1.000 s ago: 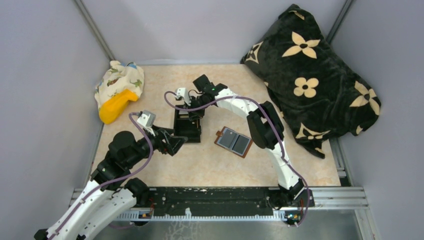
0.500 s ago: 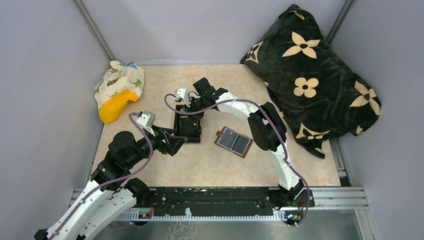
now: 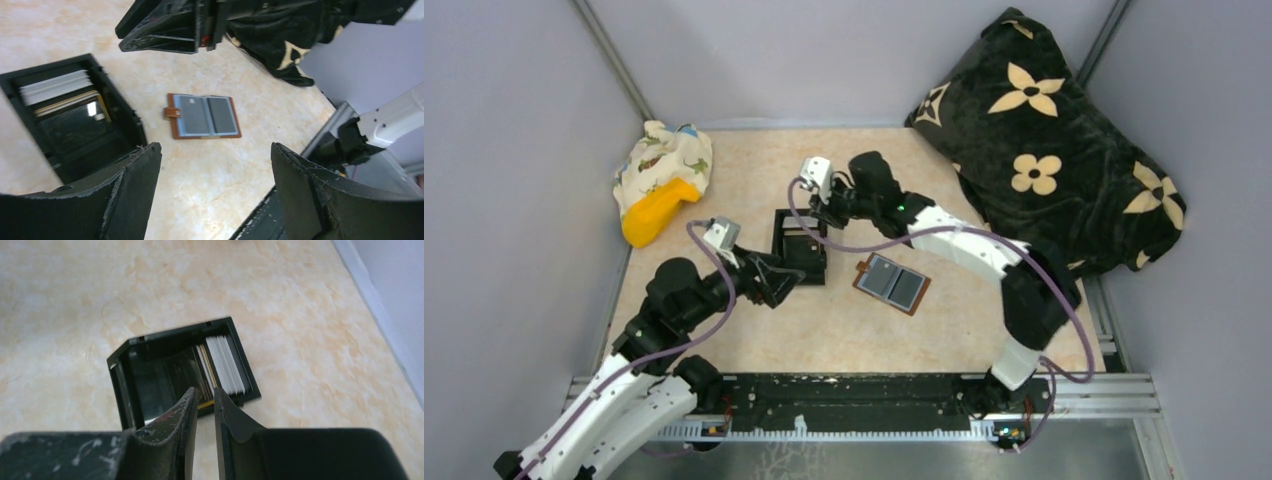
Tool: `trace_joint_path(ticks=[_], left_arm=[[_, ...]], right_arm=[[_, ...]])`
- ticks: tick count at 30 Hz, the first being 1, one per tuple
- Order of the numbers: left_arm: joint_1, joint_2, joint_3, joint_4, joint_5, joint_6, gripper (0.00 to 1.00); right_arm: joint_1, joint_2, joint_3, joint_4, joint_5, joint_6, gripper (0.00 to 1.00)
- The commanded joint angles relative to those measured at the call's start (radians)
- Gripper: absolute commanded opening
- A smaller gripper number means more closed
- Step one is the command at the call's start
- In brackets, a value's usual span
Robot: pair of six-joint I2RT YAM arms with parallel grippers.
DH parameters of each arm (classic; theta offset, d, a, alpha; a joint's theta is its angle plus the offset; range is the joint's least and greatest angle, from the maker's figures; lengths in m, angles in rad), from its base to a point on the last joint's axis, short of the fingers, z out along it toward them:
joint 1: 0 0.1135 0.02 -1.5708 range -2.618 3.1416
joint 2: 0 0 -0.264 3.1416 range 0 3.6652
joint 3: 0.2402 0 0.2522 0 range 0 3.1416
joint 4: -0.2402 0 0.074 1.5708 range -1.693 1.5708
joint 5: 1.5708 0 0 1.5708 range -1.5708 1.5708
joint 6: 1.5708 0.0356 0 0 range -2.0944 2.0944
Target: Take the credit cards out of the card holder
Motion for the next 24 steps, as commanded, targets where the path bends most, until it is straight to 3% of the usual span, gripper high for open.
trace_joint_path(ticks=[1,3,6,8,9,10,13,19,24], left_arm=[[-0.008,0.144,-0.045,0.222,0.194,-0.106,0.85],[-0.059,0.231,-0.054,0.291,0.181,-0.129,0.84],[-0.18,0.337,-0.033,0.385,0.061,-0.106,0.81],[-0.221,0.431,0.007,0.42,0.042,-0.089,0.8],[-0.226,0.477,0.026,0.43,0.037,-0.087,0.8],[-0.226,0.524,0.037,0.448,0.034,-0.083,0.79],[-0.225,0.662,0.069,0.512,0.057,-0.083,0.76],[-0.224,0.968,0.145,0.6,0.157,-0.158,0.72],[-0.231,1.095,0.175,0.628,0.092,-0.177,0.72]], right_arm=[[0.013,-0.25,-0.254,0.267,0.218,0.145,0.21],[0.008,-0.357,-0.393,0.349,0.358,0.237,0.23],[-0.017,-0.511,-0.552,0.346,0.448,0.376,0.46],[-0.022,-0.59,-0.639,0.31,0.465,0.436,0.47],[-0.022,-0.633,-0.681,0.297,0.459,0.462,0.45],[-0.019,-0.68,-0.731,0.3,0.453,0.49,0.37],[-0.012,-0.823,-0.859,0.281,0.466,0.575,0.0],[-0.002,-1.057,-1.016,0.158,0.504,0.675,0.0],[0.037,-1.138,-1.052,0.061,0.506,0.729,0.0]])
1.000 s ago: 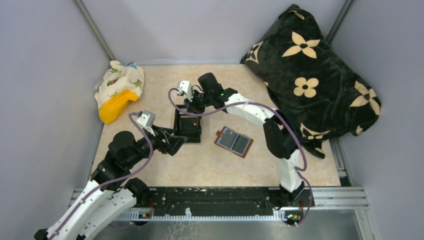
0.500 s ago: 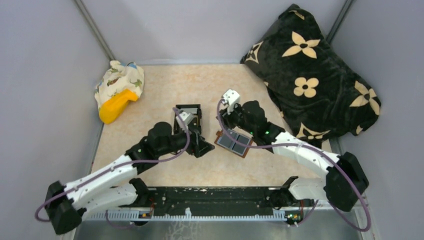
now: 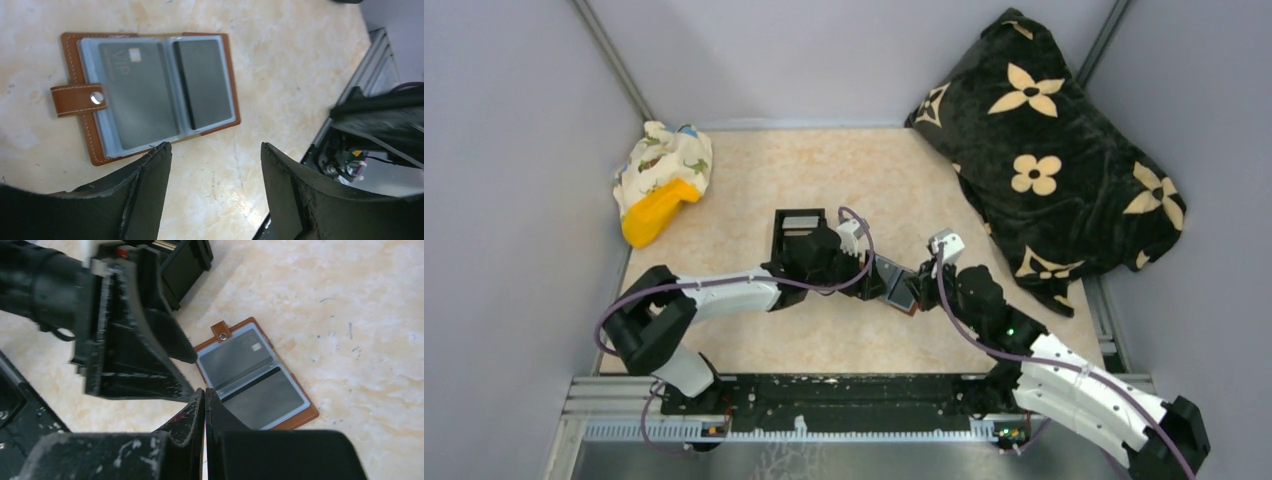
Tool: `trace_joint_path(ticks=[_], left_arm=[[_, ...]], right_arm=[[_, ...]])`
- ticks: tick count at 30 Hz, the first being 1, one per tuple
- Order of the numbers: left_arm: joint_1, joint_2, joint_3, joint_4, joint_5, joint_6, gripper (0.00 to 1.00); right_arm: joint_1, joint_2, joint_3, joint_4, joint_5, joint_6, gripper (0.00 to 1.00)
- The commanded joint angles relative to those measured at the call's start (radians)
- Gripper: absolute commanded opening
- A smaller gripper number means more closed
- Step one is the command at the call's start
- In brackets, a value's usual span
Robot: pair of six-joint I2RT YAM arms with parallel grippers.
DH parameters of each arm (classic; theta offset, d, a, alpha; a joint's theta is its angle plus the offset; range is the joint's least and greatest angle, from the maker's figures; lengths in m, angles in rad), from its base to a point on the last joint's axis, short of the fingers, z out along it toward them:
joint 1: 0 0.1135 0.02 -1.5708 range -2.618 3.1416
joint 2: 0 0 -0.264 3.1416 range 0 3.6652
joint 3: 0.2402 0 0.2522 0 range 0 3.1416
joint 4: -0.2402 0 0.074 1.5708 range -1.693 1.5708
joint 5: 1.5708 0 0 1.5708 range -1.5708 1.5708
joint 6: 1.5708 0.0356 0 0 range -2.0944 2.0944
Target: Take the credit cards out of the card holder
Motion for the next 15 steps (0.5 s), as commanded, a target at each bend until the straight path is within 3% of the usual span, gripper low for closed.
trace_joint_path(ticks=[1,6,10,15], left_arm=[[-0.008,0.062,0.057,0.051,-0.034,-0.021,0.72],[-0.014,0.142,0.113,0.001,-0.084,0.007,0.76],[-0.013,0.212,0.134,0.011,-0.109,-0.015,0.89],[-0.011,0.275,0.159,0.032,-0.141,-0.036,0.89]], right_arm=[[0.062,-0.045,-0.021,-0.05,0.03,0.095,0.0],[0.205,0.029,-0.055,-0.033,0.143,0.18,0.0],[0.218,0.074,-0.107,-0.023,0.24,0.275,0.0],[0.215,0.027,-0.127,-0.065,0.301,0.314,0.0]])
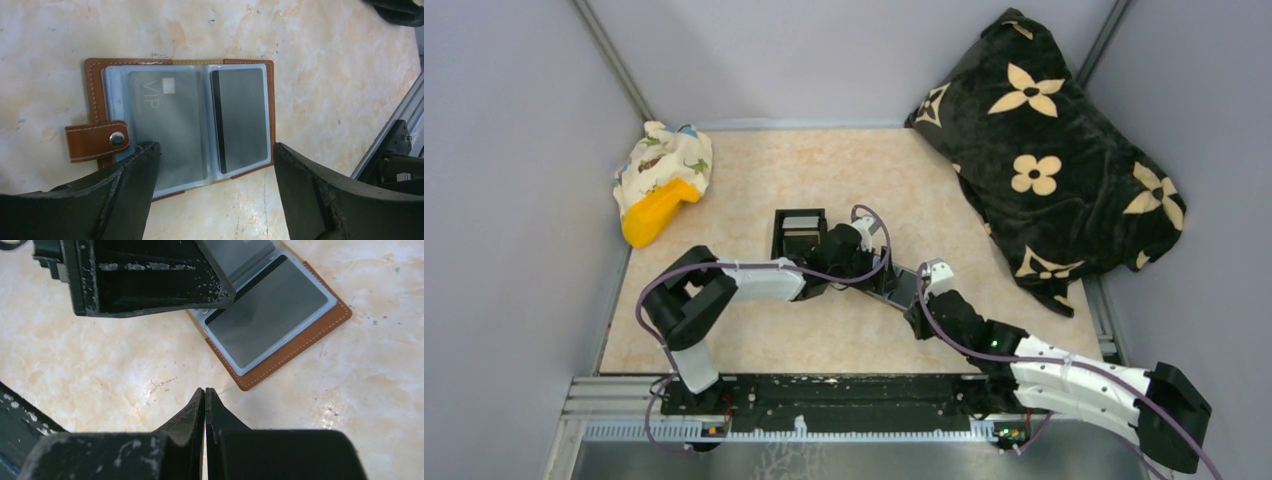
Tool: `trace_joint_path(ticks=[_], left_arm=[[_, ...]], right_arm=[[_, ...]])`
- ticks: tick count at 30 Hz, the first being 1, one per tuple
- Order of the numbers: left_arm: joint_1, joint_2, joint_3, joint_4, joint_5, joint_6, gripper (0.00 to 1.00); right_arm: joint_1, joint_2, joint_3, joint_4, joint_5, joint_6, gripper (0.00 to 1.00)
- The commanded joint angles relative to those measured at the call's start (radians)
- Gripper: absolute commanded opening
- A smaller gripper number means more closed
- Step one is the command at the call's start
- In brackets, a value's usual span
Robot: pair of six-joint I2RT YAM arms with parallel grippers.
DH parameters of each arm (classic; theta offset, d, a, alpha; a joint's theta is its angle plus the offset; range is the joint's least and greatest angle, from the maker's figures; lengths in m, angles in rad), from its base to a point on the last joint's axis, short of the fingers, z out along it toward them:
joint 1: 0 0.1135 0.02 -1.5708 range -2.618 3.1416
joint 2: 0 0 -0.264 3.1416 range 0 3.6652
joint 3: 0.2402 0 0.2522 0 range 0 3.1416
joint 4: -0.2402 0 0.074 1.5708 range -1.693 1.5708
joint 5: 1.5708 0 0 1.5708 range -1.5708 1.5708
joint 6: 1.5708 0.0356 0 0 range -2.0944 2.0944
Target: Take the credit cards out of the card holder
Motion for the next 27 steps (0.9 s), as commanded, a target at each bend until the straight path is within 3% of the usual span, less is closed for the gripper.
trace_joint_path(ticks=[1,6,13,27], left_arm=[[-0.001,0.065,0.054,0.023,-0.046,-0.021,0.88],[-0.001,0.104,0.061,-0.001,-0.033,-0.074,0.82],[-0.005,-0.025,-0.056,-0.008,-0.069,-0.152,0.77],[-0.007,-0.12,-0.155,0.013,-0.039,-0.199,0.77]], right_arm=[[0.003,-0.035,0.011,-0.003,0.099,0.071,0.0],[0.001,0.005,-0.003,0.019,0.08,0.088,0.0],[-0.016,0.05,-0.035,0.067,0.064,0.123,0.0],[-0.075,0.088,-0.045,0.138,-0.025,0.109,0.0]])
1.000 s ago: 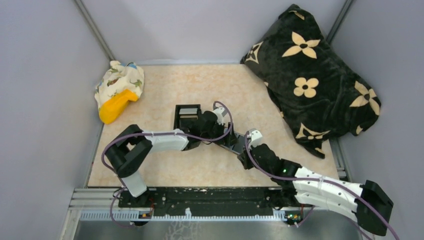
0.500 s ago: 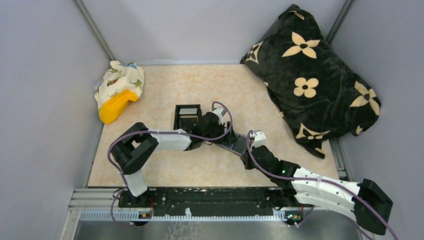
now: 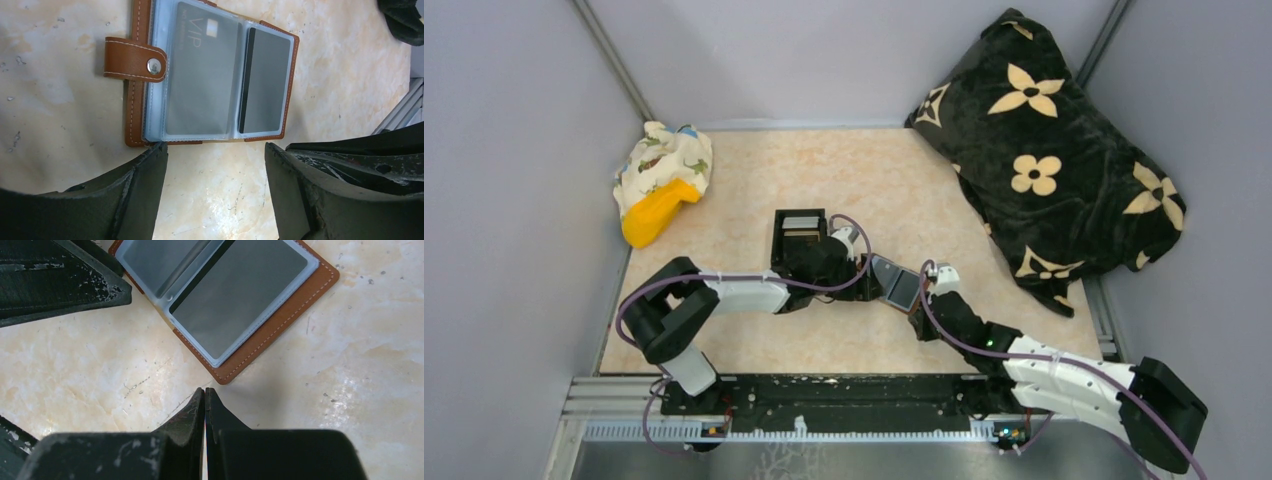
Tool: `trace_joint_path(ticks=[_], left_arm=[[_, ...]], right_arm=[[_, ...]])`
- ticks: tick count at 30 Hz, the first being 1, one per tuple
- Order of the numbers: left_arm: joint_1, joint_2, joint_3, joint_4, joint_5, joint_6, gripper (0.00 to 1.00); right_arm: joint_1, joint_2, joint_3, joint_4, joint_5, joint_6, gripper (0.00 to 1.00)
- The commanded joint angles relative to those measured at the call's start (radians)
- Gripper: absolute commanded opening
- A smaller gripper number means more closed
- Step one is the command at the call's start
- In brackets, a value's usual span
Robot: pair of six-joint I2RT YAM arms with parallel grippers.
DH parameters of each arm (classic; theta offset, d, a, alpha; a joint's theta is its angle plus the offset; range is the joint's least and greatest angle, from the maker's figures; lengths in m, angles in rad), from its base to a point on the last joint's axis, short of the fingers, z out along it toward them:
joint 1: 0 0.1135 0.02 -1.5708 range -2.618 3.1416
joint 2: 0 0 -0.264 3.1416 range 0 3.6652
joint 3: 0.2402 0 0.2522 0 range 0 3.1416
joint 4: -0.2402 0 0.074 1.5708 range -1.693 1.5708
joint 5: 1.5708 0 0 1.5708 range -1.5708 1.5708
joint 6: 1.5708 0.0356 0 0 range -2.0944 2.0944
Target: Take the credit cards out of the card holder
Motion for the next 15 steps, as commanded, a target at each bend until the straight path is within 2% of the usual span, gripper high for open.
trace_joint_path(ticks=[1,7,11,15], left_arm=[[-0.005,-0.034,-0.007,0.026,0.034,-0.017,0.77],[-0.004,-0.099,0.046,-0.02,0.061,0.004,0.77],[-0.005,-0.146,0.066,-0.037,0.08,0.021,0.77],[-0.004,-0.156,0.076,-0.02,0.091,0.058,0.78]], right_arm=[[-0.007,0.049,0.03,0.111,-0.051,-0.009,0.0],[-0.003,0.18,0.015,0.28,-0.117,0.026,0.0],[-0.016,0.205,0.015,0.27,-0.083,0.04,0.0],[-0.091,0.154,0.0,0.228,-0.103,0.039,0.0]])
